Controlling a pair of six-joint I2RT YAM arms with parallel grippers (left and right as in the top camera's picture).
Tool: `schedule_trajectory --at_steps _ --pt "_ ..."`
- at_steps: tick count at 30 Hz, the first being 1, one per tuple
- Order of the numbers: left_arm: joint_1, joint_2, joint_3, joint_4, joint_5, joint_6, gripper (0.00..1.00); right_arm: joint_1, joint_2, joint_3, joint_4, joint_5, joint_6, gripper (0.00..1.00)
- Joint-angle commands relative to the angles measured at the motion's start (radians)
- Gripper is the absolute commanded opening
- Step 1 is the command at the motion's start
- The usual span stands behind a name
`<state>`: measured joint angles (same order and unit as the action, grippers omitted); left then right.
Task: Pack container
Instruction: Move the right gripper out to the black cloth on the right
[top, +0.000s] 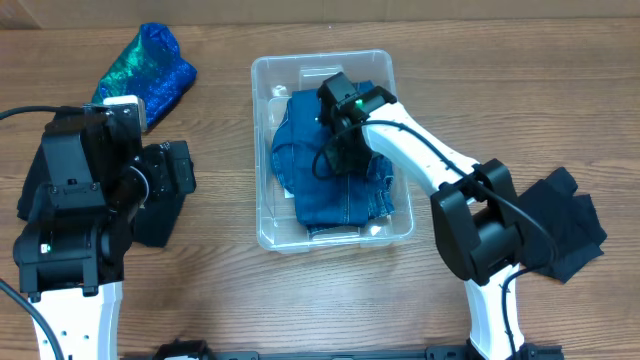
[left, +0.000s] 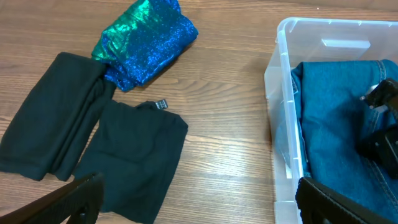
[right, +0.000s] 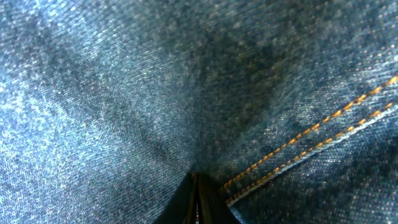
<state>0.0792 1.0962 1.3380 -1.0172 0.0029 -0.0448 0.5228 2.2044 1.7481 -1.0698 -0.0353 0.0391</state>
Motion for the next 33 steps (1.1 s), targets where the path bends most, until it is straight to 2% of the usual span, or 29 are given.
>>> schedule_trajectory --at_steps 1,7,12,16,17,18,19,20,21,26,30,33 --pt "-0.001 0.003 0.026 0.004 -0.014 0.024 1.0 -0.045 0.113 -0.053 -0.048 0.061 0.014 0.05" --pt "-0.001 0.003 0.026 0.004 -0.014 0.024 1.0 -0.035 0.055 0.031 -0.098 0.081 0.014 0.06" --pt "-0.001 0.003 0.026 0.008 -0.014 0.023 1.0 -0.019 -0.046 0.207 -0.19 0.137 0.026 0.09" --pt "-0.001 0.003 0.026 0.009 -0.014 0.023 1.0 -0.041 -0.159 0.392 -0.227 0.151 0.106 0.27" --pt "-0.001 0.003 0.026 0.009 -0.014 0.024 1.0 -0.063 -0.196 0.439 -0.232 0.151 0.134 0.41" --pt "-0.001 0.003 0.026 0.009 -0.014 0.023 1.0 -0.101 -0.242 0.484 -0.24 0.151 0.174 0.63" --pt "-0.001 0.003 0.026 0.009 -0.014 0.023 1.0 -0.133 -0.275 0.505 -0.248 0.151 0.2 0.68" --pt "-0.001 0.003 0.026 0.008 -0.014 0.023 1.0 -0.171 -0.306 0.514 -0.257 0.151 0.226 0.8" --pt "-0.001 0.003 0.026 0.009 -0.014 0.024 1.0 -0.225 -0.344 0.514 -0.272 0.15 0.262 0.88" --pt "-0.001 0.003 0.026 0.014 -0.014 0.024 1.0 -0.519 -0.422 0.514 -0.414 0.047 0.378 0.9" --pt "-0.001 0.003 0.026 0.024 -0.013 0.023 1.0 -0.771 -0.458 0.514 -0.52 -0.061 0.37 0.91" --pt "-0.001 0.003 0.026 0.024 -0.013 0.024 1.0 -0.929 -0.5 0.51 -0.576 -0.115 0.293 0.91"
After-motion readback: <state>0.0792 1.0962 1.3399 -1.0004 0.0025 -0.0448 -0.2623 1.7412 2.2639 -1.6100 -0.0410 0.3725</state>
